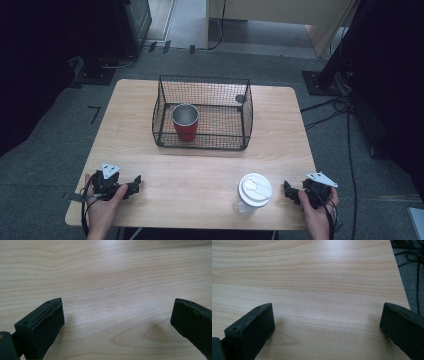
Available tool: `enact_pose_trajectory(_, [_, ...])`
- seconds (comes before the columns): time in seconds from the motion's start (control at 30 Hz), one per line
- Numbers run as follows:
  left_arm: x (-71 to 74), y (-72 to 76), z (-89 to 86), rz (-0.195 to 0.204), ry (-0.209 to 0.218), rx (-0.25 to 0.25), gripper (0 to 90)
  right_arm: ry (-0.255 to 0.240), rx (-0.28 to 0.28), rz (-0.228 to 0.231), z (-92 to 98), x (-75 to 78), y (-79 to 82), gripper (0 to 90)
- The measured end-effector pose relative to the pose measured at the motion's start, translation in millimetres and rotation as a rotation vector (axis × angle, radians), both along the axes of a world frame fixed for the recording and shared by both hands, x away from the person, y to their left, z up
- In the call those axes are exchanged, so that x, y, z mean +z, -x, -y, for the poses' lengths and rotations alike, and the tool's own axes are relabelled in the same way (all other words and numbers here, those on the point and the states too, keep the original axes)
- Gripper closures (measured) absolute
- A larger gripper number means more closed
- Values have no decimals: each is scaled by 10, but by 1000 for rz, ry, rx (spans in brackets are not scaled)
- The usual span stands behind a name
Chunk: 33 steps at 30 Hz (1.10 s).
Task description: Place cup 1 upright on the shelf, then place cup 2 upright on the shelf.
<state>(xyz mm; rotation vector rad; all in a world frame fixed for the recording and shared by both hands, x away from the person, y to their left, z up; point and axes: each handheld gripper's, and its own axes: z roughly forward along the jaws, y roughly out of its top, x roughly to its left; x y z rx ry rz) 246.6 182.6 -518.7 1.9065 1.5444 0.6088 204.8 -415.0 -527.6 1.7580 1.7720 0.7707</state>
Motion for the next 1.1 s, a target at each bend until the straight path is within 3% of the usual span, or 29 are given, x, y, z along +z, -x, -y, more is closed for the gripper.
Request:
enact_pose_trajectory(0.07, [-9,14,-26,-4,2,5,0,1,4,0,0,1,11,0])
enact_pose_trajectory(0.2, [-13,32,-63,-13,-37,2,0,3,19,-9,5,8,32,0])
enact_pose_trajectory(0.37, [-14,54,-105,-12,-35,1,0,1,53,-28,13,31,65,0])
enact_pose_trajectory(0.67, [-14,55,-106,-12,-36,0,0,-19,84,8,46,146,157,0])
enact_pose_trajectory(0.93, [-15,55,-107,-12,-35,0,0,-42,135,33,-110,300,178,0])
enact_pose_trajectory(1.1, [-15,42,-103,-11,-34,-7,0,-65,209,34,-230,396,173,0])
